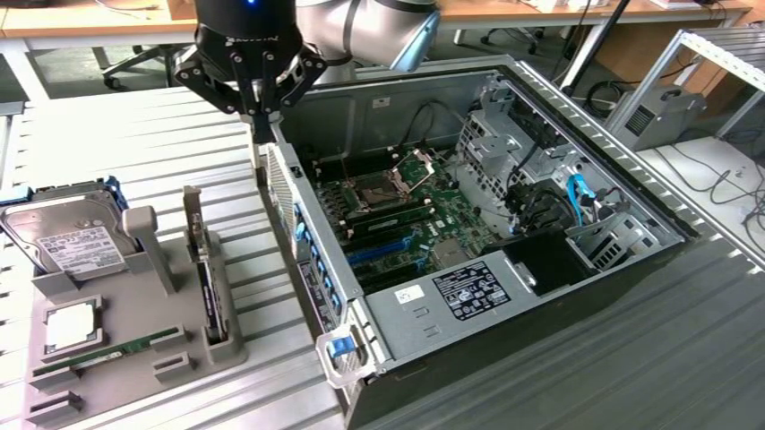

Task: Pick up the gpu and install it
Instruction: 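Reach for the gpu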

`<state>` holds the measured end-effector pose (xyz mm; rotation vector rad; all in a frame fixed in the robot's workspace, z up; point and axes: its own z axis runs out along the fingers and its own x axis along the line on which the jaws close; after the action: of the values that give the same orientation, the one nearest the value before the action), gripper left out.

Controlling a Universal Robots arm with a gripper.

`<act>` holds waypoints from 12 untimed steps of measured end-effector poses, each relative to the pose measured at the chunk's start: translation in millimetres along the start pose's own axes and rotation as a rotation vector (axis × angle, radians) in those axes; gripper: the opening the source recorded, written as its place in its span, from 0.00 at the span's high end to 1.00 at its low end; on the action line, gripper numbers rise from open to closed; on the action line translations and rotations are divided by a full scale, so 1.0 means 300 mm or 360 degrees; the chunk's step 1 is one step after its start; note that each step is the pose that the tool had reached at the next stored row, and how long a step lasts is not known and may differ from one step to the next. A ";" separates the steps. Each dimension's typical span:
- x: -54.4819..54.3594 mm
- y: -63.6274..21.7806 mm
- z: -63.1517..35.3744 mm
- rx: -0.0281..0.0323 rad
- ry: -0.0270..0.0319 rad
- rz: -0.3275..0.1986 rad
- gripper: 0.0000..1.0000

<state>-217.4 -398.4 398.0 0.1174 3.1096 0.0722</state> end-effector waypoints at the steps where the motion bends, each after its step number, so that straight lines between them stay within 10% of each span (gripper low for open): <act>1: 0.002 0.000 0.000 0.00001 0.00000 0.0000 0.89; 12: 0.016 -0.001 0.000 0.00001 0.00000 0.0000 0.89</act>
<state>-222.2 -398.4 398.0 0.1175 3.1096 0.0721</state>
